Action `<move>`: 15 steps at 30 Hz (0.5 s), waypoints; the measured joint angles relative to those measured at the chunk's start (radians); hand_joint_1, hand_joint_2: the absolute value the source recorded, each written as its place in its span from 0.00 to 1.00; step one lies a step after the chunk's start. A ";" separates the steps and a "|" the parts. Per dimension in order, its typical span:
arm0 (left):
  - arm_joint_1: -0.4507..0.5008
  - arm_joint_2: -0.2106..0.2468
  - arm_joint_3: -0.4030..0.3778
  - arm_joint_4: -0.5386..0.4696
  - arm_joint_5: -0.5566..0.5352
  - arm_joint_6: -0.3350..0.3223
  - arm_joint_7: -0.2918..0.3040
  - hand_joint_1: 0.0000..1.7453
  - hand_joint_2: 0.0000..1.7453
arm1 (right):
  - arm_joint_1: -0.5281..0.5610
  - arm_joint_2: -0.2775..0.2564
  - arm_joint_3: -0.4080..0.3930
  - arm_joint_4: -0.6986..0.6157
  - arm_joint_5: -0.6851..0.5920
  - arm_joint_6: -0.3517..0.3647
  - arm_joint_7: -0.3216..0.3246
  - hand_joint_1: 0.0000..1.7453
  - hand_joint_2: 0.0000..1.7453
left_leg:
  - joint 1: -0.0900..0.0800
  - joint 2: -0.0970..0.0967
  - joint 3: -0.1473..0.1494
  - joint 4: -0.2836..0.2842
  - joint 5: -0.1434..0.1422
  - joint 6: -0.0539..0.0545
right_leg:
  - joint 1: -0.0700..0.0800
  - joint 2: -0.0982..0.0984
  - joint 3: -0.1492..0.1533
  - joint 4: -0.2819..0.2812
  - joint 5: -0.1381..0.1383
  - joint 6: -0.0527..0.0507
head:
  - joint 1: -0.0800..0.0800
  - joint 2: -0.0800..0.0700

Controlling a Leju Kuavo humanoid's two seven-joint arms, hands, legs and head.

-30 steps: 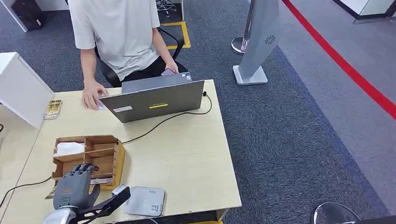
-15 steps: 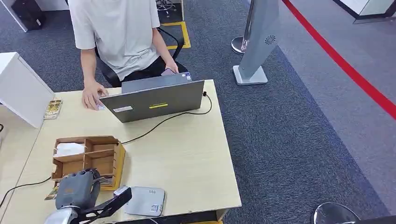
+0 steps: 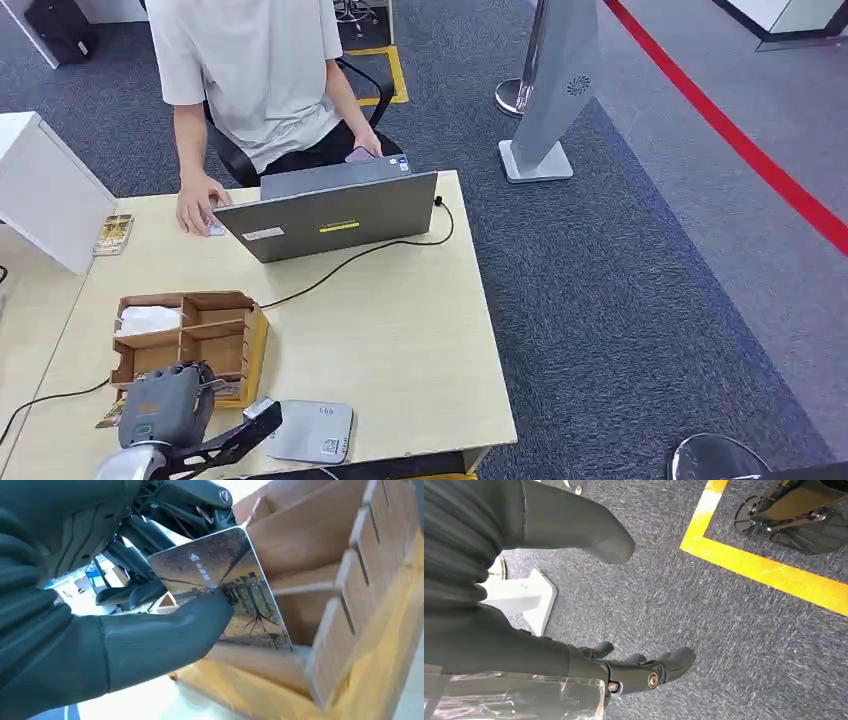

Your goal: Pass the card to the sensor for recognition and then transmit it.

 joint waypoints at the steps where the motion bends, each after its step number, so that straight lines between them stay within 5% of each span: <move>1: 0.001 -0.001 0.000 -0.015 0.011 -0.003 0.000 1.00 1.00 | 0.000 0.000 0.000 0.000 0.000 0.003 0.003 0.00 1.00 | 0.000 0.000 0.000 0.000 0.000 0.000 | 0.000 0.000 0.000 0.000 0.000 0.000 | 0.000 0.000; 4: 0.000 0.000 -0.018 -0.085 0.063 -0.028 -0.004 1.00 1.00 | 0.001 0.000 -0.002 -0.006 0.000 0.018 0.010 0.00 1.00 | 0.000 0.000 0.000 0.000 0.000 0.000 | 0.000 0.000 0.000 0.000 0.000 0.000 | 0.000 0.000; 7: -0.011 0.040 -0.086 -0.191 0.112 -0.162 0.038 1.00 1.00 | 0.002 0.001 -0.008 -0.016 -0.002 0.027 0.010 0.00 1.00 | 0.000 0.000 0.000 0.000 0.000 0.000 | 0.000 0.000 0.000 0.000 0.000 0.000 | 0.000 0.000; 10: -0.020 0.146 -0.176 -0.306 0.137 -0.307 0.087 1.00 1.00 | 0.005 0.002 -0.012 -0.026 -0.034 0.028 0.015 0.00 1.00 | 0.000 0.001 0.001 0.000 0.000 0.000 | 0.000 0.001 0.000 0.000 0.000 -0.001 | 0.000 0.000; 15: -0.026 0.344 -0.274 -0.477 0.201 -0.330 0.104 1.00 1.00 | 0.014 0.003 -0.013 -0.043 -0.075 0.030 0.028 0.00 1.00 | 0.001 0.001 0.001 0.000 0.001 -0.001 | 0.000 0.001 -0.001 0.001 0.000 -0.001 | 0.000 0.000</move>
